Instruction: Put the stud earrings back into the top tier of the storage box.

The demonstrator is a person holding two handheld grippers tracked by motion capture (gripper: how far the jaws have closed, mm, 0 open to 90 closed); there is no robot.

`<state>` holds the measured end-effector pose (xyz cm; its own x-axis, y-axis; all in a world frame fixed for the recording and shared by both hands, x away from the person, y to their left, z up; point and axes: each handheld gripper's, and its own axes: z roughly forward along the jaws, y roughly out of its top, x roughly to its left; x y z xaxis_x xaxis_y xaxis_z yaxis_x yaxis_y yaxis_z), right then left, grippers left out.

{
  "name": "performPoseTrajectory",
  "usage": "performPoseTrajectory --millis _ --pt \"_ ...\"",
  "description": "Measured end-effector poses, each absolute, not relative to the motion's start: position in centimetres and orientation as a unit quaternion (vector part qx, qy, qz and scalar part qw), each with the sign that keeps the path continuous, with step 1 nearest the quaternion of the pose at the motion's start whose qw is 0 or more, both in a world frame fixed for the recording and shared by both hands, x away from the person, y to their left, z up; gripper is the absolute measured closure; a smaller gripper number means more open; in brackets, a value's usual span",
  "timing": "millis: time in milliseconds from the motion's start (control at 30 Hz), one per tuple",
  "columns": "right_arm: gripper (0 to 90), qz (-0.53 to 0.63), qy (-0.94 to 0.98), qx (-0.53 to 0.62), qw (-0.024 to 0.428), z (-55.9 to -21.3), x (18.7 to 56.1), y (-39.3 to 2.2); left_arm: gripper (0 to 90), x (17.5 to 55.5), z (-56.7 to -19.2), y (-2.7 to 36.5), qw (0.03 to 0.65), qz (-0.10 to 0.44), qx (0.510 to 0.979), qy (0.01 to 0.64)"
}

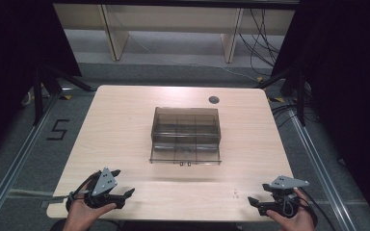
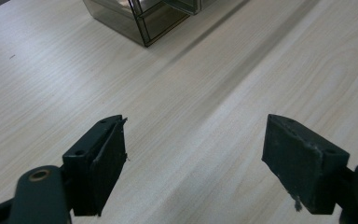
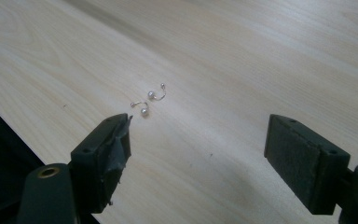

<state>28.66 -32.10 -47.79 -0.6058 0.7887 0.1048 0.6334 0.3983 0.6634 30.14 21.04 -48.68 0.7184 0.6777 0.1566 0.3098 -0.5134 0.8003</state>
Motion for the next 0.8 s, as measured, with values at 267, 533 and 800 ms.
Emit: performPoseTrajectory --millis 267,533,800 --pt "26.2 0.332 0.826 0.441 0.113 -48.0 28.4 -32.0 20.9 30.1 -48.6 21.1 0.391 0.234 0.841 0.291" --pt "27.2 0.312 0.838 0.432 0.121 -47.8 28.6 -32.2 20.9 30.2 -48.6 21.1 0.391 0.234 0.841 0.291" --pt "30.5 0.309 0.841 0.427 0.123 -47.6 28.6 -31.2 20.9 30.2 -48.6 21.1 0.391 0.234 0.842 0.289"
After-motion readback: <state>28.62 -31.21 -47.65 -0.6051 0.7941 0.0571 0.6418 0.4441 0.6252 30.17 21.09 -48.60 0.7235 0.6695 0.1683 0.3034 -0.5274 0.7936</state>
